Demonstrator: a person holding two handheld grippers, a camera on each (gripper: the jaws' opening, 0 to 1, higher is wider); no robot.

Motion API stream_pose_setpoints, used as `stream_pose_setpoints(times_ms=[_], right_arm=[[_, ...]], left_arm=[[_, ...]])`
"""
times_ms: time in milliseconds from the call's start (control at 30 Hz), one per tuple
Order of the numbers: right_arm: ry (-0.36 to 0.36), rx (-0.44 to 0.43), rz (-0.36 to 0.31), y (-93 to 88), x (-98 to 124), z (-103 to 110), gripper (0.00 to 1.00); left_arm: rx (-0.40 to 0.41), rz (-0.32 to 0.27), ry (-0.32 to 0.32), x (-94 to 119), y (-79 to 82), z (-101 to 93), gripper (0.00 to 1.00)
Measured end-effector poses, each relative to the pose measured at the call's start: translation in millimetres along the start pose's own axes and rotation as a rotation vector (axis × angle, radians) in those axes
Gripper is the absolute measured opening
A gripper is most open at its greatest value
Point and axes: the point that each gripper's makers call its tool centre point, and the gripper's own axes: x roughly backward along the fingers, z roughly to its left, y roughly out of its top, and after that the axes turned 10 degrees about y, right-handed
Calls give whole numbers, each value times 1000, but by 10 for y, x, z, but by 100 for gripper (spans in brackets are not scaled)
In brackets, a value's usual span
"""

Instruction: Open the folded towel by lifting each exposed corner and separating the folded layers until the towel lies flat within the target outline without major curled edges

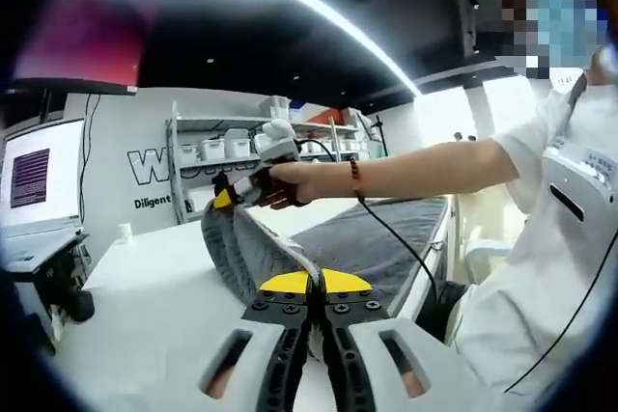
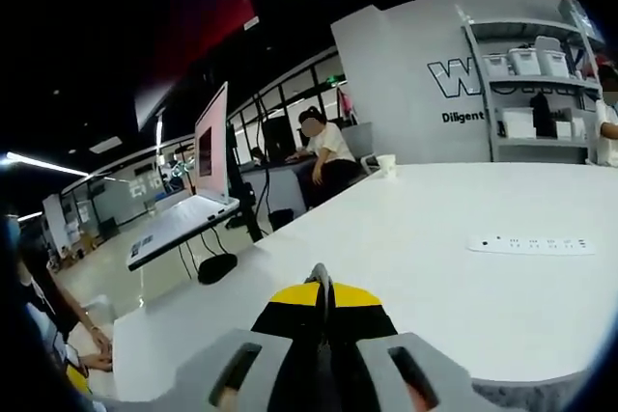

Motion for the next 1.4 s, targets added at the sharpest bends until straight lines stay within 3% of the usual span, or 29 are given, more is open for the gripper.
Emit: stream_pose_setpoints(times_ms=[367, 733, 800, 1400], right_arm=[[12, -34, 0, -38, -81, -20, 0], [22, -163, -32, -76, -116, -134, 0], [35, -192, -49, -75, -77, -78, 0], [58, -180, -51, -23, -215, 58, 0]], left_arm=[[9, 16, 0, 12, -62, 27, 0], [10, 26, -4, -7, -101, 20, 0], [4, 26, -4, -9, -101, 16, 0], [27, 16, 10, 43, -95, 103, 1]])
